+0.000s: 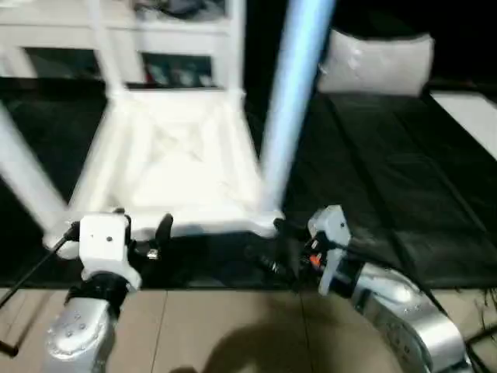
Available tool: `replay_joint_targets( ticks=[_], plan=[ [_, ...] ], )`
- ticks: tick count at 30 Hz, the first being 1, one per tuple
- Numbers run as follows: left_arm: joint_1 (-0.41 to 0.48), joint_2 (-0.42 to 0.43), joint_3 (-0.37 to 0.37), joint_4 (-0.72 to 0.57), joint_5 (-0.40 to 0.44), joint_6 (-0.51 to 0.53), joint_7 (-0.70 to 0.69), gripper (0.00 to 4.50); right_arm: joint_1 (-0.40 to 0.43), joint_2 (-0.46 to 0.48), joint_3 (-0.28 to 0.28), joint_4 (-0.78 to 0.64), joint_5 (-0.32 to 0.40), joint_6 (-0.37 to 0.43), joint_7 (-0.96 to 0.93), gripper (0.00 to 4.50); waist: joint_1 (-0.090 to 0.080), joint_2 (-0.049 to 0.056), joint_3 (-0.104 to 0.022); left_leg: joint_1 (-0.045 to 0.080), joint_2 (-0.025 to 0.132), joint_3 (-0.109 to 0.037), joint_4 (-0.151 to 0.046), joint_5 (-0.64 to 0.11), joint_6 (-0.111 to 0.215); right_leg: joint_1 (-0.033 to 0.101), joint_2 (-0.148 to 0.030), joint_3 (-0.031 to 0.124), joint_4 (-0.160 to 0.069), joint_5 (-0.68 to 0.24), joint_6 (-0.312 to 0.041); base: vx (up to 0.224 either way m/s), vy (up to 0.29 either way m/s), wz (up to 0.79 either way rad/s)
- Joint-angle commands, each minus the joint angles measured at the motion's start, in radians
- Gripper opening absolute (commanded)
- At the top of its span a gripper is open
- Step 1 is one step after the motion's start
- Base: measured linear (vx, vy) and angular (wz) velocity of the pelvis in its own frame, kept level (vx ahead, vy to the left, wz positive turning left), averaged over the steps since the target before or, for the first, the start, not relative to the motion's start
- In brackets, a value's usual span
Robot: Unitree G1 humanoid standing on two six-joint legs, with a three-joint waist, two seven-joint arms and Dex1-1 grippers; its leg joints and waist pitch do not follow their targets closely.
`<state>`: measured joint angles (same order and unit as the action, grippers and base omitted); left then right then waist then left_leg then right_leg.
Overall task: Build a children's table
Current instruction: Flip table
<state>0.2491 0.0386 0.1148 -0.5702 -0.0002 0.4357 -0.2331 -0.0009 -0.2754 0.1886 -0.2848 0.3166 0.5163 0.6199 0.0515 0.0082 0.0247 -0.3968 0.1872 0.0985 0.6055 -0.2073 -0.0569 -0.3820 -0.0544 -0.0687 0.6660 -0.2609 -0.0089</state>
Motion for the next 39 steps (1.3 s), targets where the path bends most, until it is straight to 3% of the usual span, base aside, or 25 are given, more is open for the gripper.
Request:
replay_joint_targets(
  ticks=[1,3,5,7,9,12,13,15,20,28,34,35,37,38,39],
  plan=[
    [0.01,-0.012,0.054,-0.026,0.009,0.043,0.058,4.45,-0.027,0.015,0.002,0.001,-0.003,-0.017,0.007,4.5,0.027,-0.018,-0.028,-0.012,-0.004,0.027,-0.034,-0.078,0.004,0.03,-0.1,0.068,-0.169,-0.562,0.045,-0.064,-0.09,-0.03],
    [0.01,-0.018,0.064,-0.026,0.007,0.049,0.071,4.45,-0.031,0.014,0.003,0.006,-0.002,-0.021,0.004,4.5,0.026,-0.012,-0.02,0.008,0.003,0.034,-0.047,-0.147,-0.025,0.015,-0.079,0.051,-0.176,-0.592,0.037,-0.06,-0.069,0.0],
    [0.011,-0.028,0.102,-0.017,0.024,0.063,0.117,4.45,-0.052,0.025,0.0,0.027,0.006,-0.041,0.001,4.5,0.02,-0.005,-0.016,0.019,0.012,0.029,-0.063,-0.249,-0.047,0.012,-0.064,0.038,-0.172,-0.586,0.015,0.0,0.0,0.0],
    [0.012,-0.039,0.128,-0.019,0.027,0.077,0.145,4.45,-0.074,0.033,-0.001,0.039,0.022,-0.046,0.016,4.5,0.016,0.001,-0.018,0.021,0.019,0.024,-0.075,-0.297,-0.047,0.016,-0.059,0.038,-0.163,-0.51,-0.007,0.0,0.0,0.0],
    [0.023,-0.053,0.148,-0.025,0.025,0.099,0.173,4.45,-0.105,0.046,0.0,0.051,0.048,-0.051,0.044,4.5,0.015,0.016,-0.02,0.025,0.03,0.017,-0.085,-0.353,-0.053,0.016,-0.057,0.037,-0.155,-0.456,-0.031,-0.012,0.028,0.0],
    [0.031,-0.059,0.159,-0.026,0.031,0.107,0.194,4.45,-0.151,0.071,-0.007,0.089,0.049,-0.062,0.04,4.5,0.003,0.019,-0.02,0.029,0.038,0.006,-0.102,-0.439,-0.068,0.027,-0.056,0.033,-0.149,-0.353,-0.07,-0.004,0.076,-0.06],
    [0.025,-0.062,0.176,-0.027,0.032,0.117,0.219,4.45,-0.223,0.116,-0.026,0.162,0.04,-0.083,0.012,4.5,0.0,0.018,-0.022,0.025,0.037,0.006,-0.105,-0.441,-0.074,0.03,-0.059,0.037,-0.145,-0.305,-0.082,0.001,0.079,-0.08],
    [0.02,-0.06,0.182,-0.025,0.028,0.116,0.223,4.45,-0.245,0.132,-0.036,0.188,0.034,-0.093,-0.011,4.5,-0.002,0.016,-0.024,0.024,0.036,0.007,-0.105,-0.437,-0.078,0.03,-0.061,0.038,-0.142,-0.277,-0.093,-0.001,0.07,-0.08],
    [-0.01,-0.019,0.197,-0.001,0.016,0.099,0.196,4.45,-0.342,0.188,-0.122,0.326,-0.009,-0.155,-0.181,4.5,0.007,0.016,-0.031,0.03,0.035,0.024,-0.099,-0.36,-0.076,0.022,-0.064,0.048,-0.141,-0.208,-0.102,0.0,0.0,0.0],
    [0.008,0.022,0.101,-0.011,-0.038,0.122,0.082,4.45,-0.361,0.15,-0.254,0.415,-0.045,-0.228,-0.316,4.5,0.032,0.009,-0.04,0.026,0.036,0.039,-0.093,-0.228,-0.076,0.034,-0.062,0.051,-0.122,-0.06,-0.094,0.0,0.0,0.0],
    [-0.01,0.035,0.072,0.001,-0.059,0.102,0.044,4.45,-0.342,0.142,-0.248,0.401,-0.044,-0.217,-0.303,4.5,0.024,0.005,-0.043,0.024,0.035,0.048,-0.087,-0.171,-0.053,0.039,-0.06,0.054,-0.118,-0.001,-0.094,0.0,0.0,0.0],
    [-0.061,0.069,0.066,0.067,-0.06,0.079,0.022,4.45,-0.29,0.141,-0.19,0.344,-0.028,-0.188,-0.243,4.5,0.023,0.003,-0.041,0.024,0.033,0.049,-0.086,-0.17,-0.048,0.038,-0.058,0.054,-0.12,-0.004,-0.093,0.0,0.0,0.0],
    [-0.083,0.083,0.068,0.097,-0.054,0.071,0.019,4.45,-0.269,0.142,-0.165,0.321,-0.021,-0.18,-0.218,4.5,0.025,0.005,-0.04,0.029,0.032,0.051,-0.086,-0.183,-0.039,0.034,-0.056,0.057,-0.124,-0.022,-0.084,0.0,0.0,0.0],
    [-0.134,0.083,0.104,0.158,-0.026,0.062,0.076,4.45,-0.23,0.133,-0.106,0.272,-0.013,-0.168,-0.16,4.5,0.021,0.0,-0.037,0.026,0.033,0.052,-0.09,-0.191,-0.038,0.035,-0.055,0.058,-0.127,-0.039,-0.084,0.0,0.0,0.0],
    [-0.134,0.083,0.104,0.158,-0.026,0.062,0.076,4.45,-0.23,0.133,-0.106,0.272,-0.013,-0.168,-0.16,4.5,0.025,0.004,-0.04,0.031,0.035,0.051,-0.089,-0.196,-0.04,0.035,-0.057,0.058,-0.126,-0.046,-0.084,0.0,0.0,0.0]
  ],
)
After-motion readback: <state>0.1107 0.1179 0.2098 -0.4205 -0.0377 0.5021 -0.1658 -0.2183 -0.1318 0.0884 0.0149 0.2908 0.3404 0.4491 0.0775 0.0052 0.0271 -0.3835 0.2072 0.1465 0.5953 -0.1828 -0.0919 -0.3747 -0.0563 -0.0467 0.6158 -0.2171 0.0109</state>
